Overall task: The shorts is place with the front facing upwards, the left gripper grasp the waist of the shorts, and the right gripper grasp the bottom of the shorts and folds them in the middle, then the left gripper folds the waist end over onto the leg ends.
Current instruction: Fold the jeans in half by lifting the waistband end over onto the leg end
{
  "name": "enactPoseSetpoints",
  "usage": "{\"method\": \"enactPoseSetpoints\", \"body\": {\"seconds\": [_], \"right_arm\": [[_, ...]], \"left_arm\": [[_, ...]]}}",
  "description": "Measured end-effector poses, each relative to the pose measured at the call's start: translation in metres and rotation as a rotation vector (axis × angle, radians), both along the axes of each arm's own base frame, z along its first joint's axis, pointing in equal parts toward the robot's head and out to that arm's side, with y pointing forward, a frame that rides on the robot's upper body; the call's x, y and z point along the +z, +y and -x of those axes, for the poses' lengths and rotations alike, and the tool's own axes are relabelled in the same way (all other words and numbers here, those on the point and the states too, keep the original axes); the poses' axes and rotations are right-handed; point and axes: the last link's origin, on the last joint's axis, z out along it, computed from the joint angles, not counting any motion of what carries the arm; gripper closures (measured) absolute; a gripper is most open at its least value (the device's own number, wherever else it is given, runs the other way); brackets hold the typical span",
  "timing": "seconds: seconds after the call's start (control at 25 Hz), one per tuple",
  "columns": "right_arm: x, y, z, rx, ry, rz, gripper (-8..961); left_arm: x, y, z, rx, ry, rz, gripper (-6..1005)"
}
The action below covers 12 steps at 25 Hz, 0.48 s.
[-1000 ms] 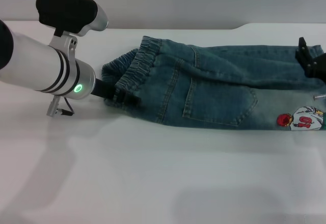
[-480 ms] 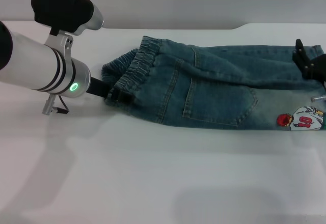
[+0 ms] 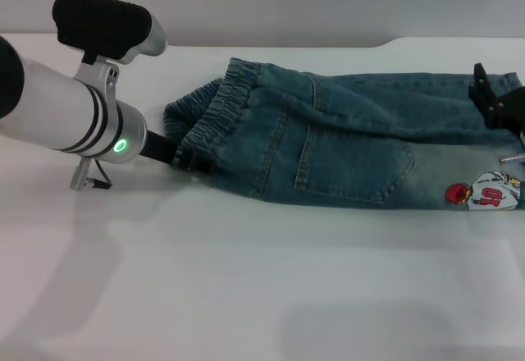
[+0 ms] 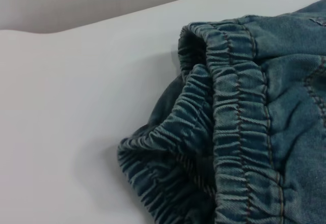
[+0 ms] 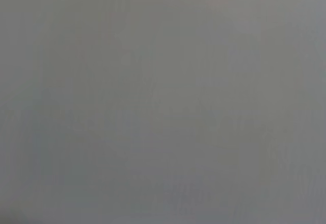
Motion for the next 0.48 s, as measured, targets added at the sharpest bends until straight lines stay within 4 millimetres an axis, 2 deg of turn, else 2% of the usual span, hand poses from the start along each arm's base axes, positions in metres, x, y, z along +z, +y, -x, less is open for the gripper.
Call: {"method": "enactPoseSetpoints", "body": {"seconds": [0.48], "right_arm": [[-0.0009,-0.0039,-0.0017,-0.003,-0.001,0.005,176]], "left_arm": [[-0.0066,0.0011,0.0022,0.005,-0.018,0.003,202]]}}
